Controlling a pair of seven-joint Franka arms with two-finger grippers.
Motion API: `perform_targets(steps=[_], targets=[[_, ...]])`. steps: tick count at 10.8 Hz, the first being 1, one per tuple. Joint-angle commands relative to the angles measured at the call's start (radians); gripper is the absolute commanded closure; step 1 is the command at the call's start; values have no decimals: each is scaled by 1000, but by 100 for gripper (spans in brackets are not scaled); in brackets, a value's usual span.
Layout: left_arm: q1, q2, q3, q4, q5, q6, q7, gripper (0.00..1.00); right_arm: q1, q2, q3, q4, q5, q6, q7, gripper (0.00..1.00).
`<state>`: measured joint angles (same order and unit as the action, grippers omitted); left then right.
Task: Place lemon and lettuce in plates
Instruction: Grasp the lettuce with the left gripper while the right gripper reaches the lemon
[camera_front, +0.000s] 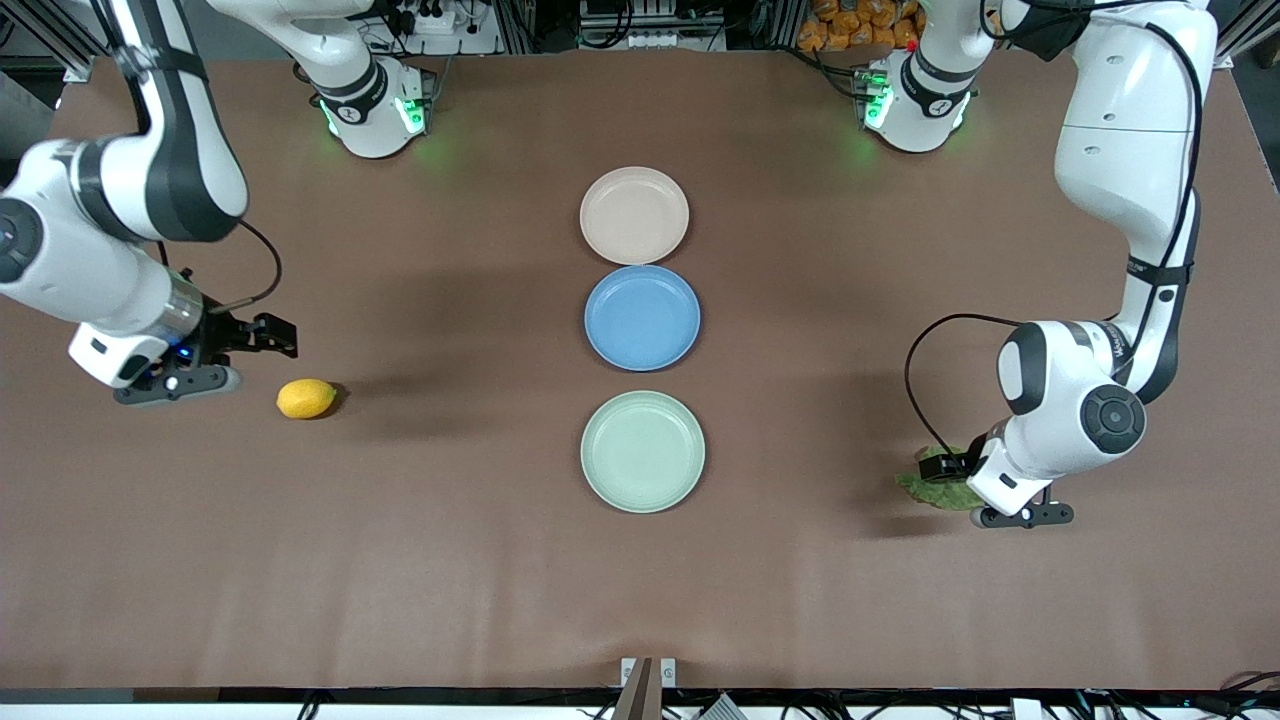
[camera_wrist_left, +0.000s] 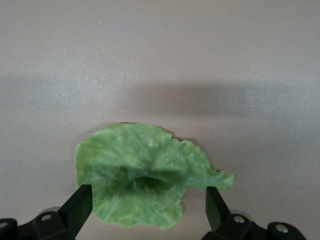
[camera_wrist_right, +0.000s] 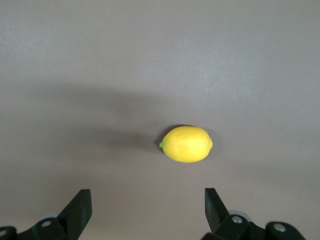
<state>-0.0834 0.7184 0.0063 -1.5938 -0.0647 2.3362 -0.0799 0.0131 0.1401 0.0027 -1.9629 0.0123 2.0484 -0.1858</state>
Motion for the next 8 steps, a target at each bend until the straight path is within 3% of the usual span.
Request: perform_targets(steps=[1,4,6,8], targets=[[-7,65,4,25,-27,74,25,0,-12,13,-3,-100,-18,140,-92,0],[-7,79,4,29,-24,86,38,7,-63,48,-4,-214,-18,347,-290,0],[-7,81,4,32,-24,86,43,50,-113,117,-4,-209,-18,431,-523,0],[-10,84,4,32,-23,86,46,89,-124,167,-4,-211,-18,472,-630,0]])
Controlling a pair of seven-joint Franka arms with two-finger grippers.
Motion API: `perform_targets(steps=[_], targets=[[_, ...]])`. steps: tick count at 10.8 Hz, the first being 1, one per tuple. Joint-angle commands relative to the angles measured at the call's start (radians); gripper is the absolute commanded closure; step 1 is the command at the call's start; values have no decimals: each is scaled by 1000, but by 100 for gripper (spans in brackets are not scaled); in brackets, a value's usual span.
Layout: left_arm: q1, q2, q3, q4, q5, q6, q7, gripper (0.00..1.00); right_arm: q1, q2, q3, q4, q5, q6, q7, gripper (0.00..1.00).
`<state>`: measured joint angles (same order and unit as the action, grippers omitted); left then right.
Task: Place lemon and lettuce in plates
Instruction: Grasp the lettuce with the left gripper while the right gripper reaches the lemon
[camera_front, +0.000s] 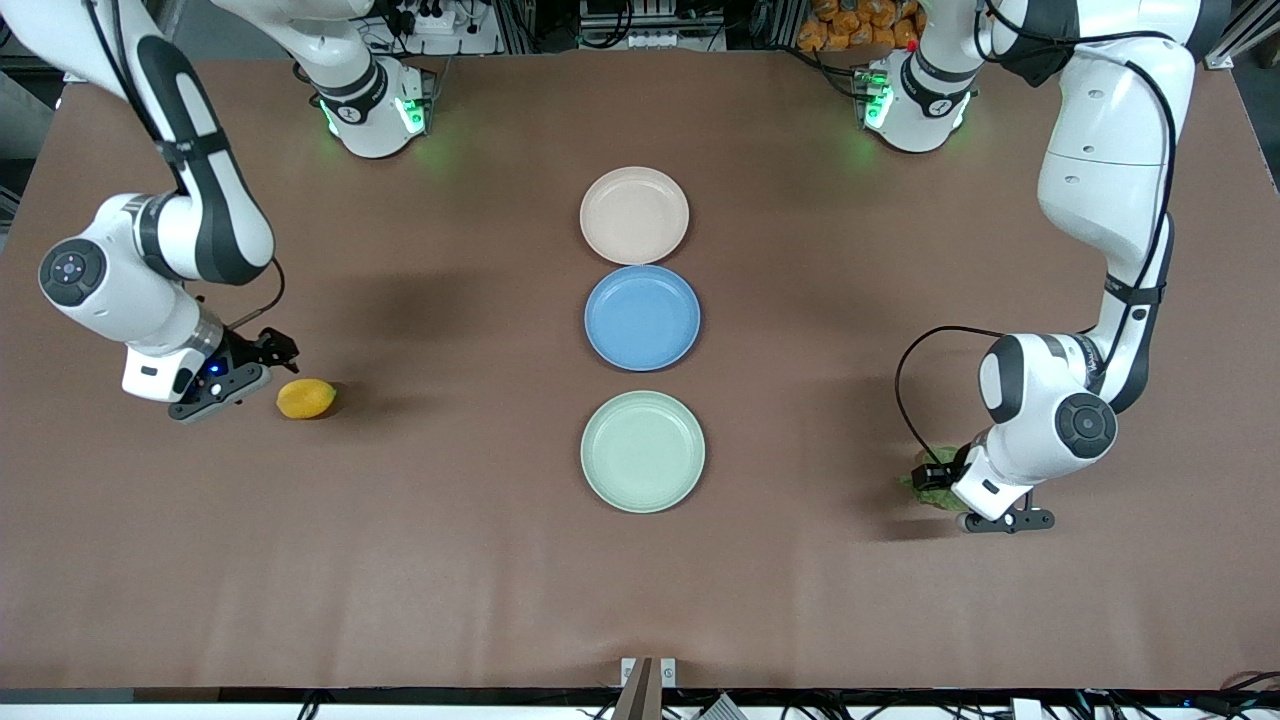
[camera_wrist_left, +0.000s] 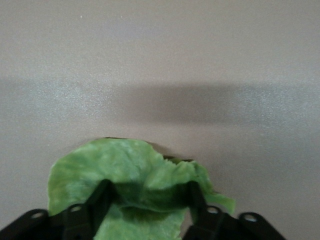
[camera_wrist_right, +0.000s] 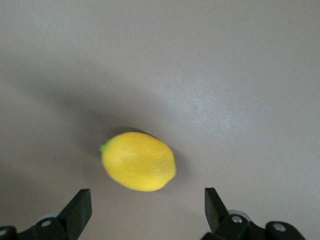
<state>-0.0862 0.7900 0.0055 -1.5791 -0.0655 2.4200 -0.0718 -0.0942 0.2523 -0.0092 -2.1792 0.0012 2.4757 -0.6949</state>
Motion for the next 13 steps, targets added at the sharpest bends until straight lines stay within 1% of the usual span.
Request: perform_targets(steps=[1,4,7,10,11,12,13], targets=[[-9,12,7,19,-20,2,38,100,-13,67,8,6,-7,45,-150,0],[-17,6,7,33,-17,1,32,100,10,111,8,7,-7,72,-234,0],[-70,-15,7,40,-17,-7,27,100,5,159,9,36,-9,115,-357,0],[-99,-44,5,53,-17,-12,24,100,-2,191,9,41,-7,138,-380,0],[-116,-49,5,54,-20,-13,20,100,-10,197,9,39,-7,149,-383,45],[-139,-49,7,60,-30,-22,14,100,-15,205,9,39,-4,149,-383,78],[-153,-49,7,76,-30,-47,-20,100,-16,205,9,35,-3,149,-383,90]])
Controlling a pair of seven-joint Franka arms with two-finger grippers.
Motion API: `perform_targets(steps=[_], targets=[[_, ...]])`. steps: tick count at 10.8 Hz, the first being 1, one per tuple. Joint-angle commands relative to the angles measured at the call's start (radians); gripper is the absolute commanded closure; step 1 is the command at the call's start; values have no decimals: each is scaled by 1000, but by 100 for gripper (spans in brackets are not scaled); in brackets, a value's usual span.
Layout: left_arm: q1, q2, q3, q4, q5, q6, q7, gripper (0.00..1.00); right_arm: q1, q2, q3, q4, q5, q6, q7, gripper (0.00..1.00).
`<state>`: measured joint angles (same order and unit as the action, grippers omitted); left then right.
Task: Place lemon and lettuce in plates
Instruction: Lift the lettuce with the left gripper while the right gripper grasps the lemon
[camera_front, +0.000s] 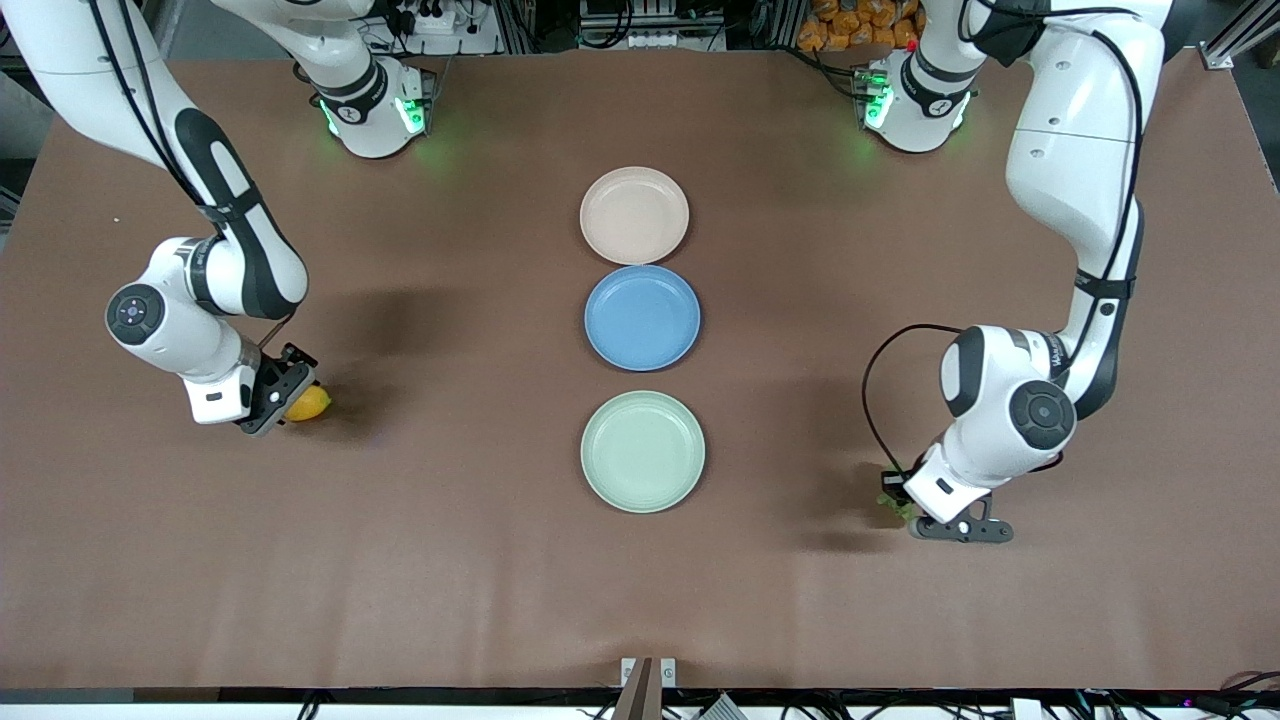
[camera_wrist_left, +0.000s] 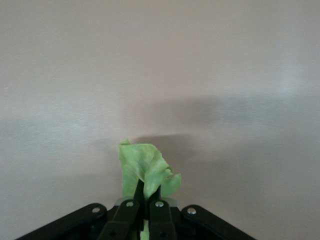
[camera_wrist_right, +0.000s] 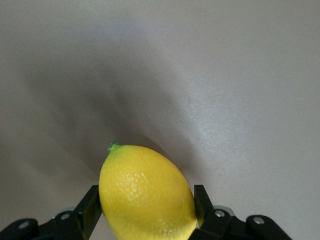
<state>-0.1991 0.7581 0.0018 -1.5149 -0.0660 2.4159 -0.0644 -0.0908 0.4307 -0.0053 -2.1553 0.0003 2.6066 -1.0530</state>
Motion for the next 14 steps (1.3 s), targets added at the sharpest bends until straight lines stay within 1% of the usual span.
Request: perform_targets(steps=[1,4,5,7,10,14], targets=[[-61,-19,9,16,-29,-47,-70,100,-18,26,5,6,3,18,-24,91],[-109,-40,9,18,-31,-57,-165,100,-17,13,7,-1,12,-11,22,96],[-137,-57,9,16,-31,-57,-205,100,-23,-7,8,-29,13,-2,31,96],[-170,-72,9,16,-34,-60,-256,100,-9,-44,8,-44,13,-26,106,96],[-206,-75,-26,18,-29,-58,-372,100,42,-105,10,-43,13,-129,270,96],[-310,-75,-28,44,-29,-58,-595,100,115,-180,10,-47,13,-245,459,96]])
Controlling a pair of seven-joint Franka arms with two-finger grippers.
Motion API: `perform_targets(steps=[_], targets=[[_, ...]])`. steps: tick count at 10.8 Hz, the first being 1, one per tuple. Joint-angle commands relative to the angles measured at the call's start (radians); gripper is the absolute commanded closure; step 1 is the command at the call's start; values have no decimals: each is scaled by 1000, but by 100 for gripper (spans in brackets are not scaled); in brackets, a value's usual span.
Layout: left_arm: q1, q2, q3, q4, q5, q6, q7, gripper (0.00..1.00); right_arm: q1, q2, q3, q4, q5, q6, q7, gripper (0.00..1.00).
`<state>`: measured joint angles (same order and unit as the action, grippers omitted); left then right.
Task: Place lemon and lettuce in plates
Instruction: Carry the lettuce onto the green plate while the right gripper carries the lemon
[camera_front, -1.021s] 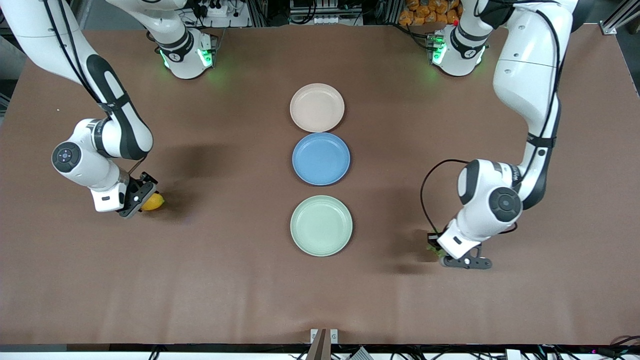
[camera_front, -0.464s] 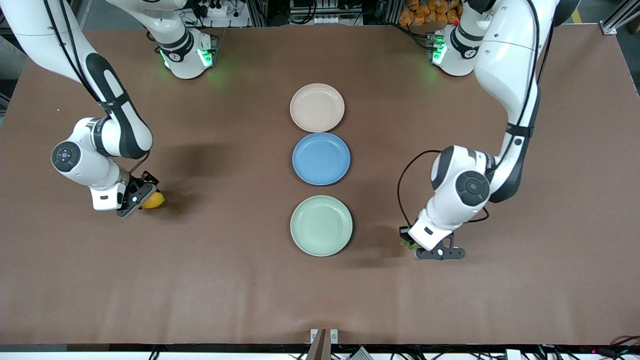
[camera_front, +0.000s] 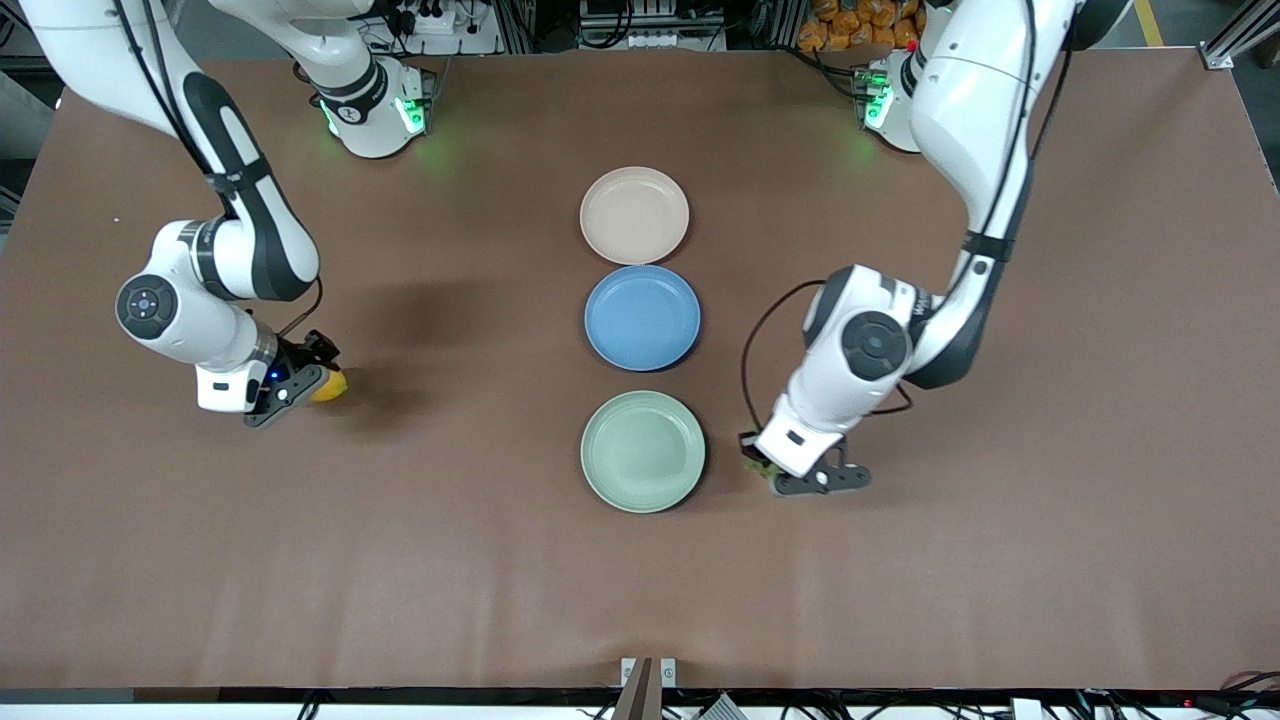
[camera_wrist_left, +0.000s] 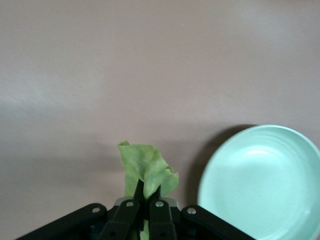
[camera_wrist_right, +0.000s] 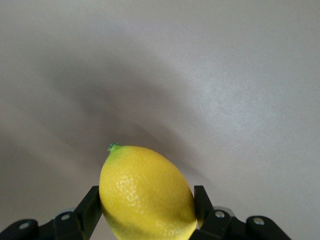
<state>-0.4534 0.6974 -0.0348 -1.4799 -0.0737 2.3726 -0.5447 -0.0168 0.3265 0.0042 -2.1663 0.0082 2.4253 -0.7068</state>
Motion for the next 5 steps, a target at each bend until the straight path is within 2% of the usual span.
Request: perform_targets(steps=[1,3,5], targets=[[-80,-13,9,22,-21,-15,-186,100,78,-98,0,-43,6,-89,192,96],[-122,7,9,35,-23,40,-311,100,174,-136,0,-69,6,-135,379,95],[-149,56,9,33,-23,150,-383,100,294,-155,0,-69,6,-179,580,95]])
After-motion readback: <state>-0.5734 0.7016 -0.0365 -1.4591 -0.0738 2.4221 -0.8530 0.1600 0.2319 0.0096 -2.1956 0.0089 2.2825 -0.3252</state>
